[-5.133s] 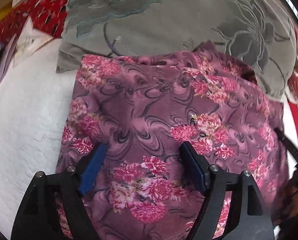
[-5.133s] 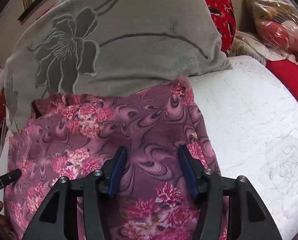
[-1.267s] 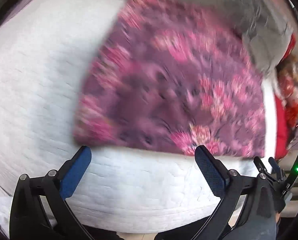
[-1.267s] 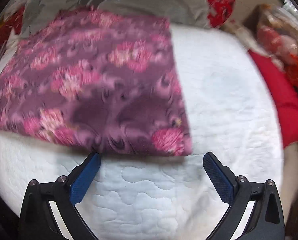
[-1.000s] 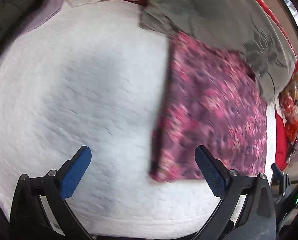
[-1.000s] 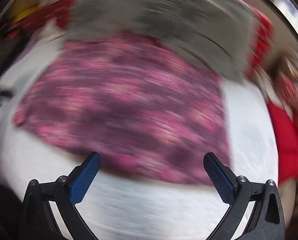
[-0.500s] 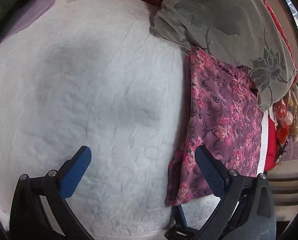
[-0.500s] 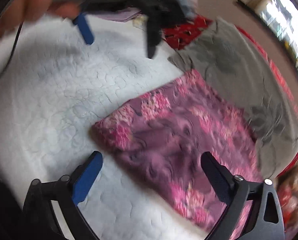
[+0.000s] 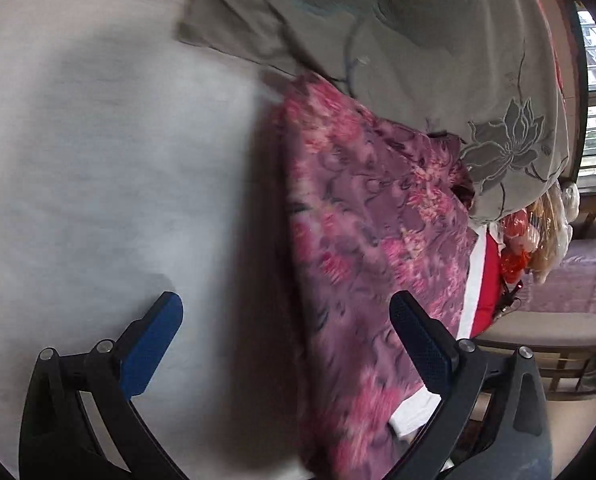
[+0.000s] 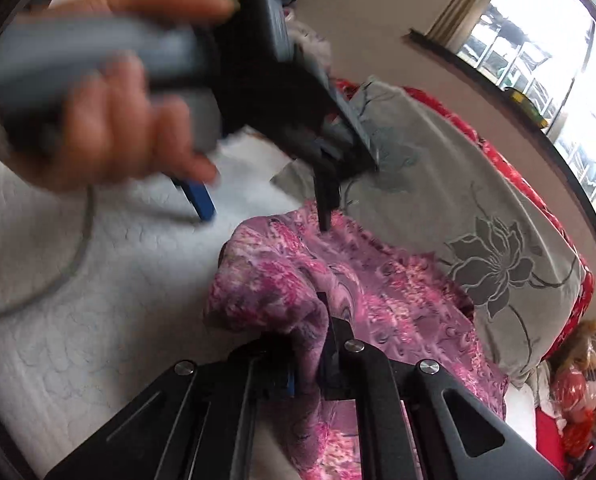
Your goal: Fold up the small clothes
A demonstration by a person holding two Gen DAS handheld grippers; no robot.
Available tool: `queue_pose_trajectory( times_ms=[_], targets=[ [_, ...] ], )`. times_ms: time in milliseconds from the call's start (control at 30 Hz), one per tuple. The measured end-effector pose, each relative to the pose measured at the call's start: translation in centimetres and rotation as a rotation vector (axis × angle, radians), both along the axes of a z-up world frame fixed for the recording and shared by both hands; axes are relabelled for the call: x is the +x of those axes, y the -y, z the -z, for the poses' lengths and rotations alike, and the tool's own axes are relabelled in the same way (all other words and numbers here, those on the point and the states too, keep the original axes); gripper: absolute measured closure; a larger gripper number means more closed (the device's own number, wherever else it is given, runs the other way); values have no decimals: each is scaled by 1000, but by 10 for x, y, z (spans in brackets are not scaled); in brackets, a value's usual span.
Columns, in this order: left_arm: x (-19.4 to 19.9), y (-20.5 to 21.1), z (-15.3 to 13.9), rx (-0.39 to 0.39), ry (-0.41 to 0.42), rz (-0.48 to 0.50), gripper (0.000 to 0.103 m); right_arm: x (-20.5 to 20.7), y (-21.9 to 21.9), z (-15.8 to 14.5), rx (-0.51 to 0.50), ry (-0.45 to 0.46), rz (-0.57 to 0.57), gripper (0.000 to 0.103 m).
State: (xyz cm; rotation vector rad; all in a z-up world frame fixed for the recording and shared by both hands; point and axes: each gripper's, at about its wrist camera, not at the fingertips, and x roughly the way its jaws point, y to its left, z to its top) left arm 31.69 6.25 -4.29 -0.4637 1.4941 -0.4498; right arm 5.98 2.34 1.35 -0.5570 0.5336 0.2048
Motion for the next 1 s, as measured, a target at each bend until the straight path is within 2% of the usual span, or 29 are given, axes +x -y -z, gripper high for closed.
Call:
queue_pose_trajectory(
  times_ms=[33,67,100,133,167,200,267,400,633,1000],
  targets=[
    [1,7,-1,-1,2,7,1,0,4,-3,13,2,0,97],
    [2,17,-4,0,16,17,12,-2,6,-5,25,2,2,97],
    [2,24,-6,-2,23,29,31,-1,9,-6,38,0,3,97],
    [2,31,-10,-1,29,42,45,-1,13,-8,54,-3,6,97],
    [1,38,-13,7,35,53,69,-2,14,-9,65,-6,9,97],
    [1,44,-19,21,50,55,78,-1,18,-11,80,-9,13,97],
    [-2,51,-31,51,91,57,89,-3,24,-15,113,-14,28,97],
    [-9,67,-59,65,153,69,91,-6,48,-28,229,-25,77,97],
    [-30,123,-96,90,220,108,91,-18,109,-50,462,-40,180,97],
    [-61,229,-116,135,271,222,91,-45,225,-49,826,-83,361,97]
  ],
)
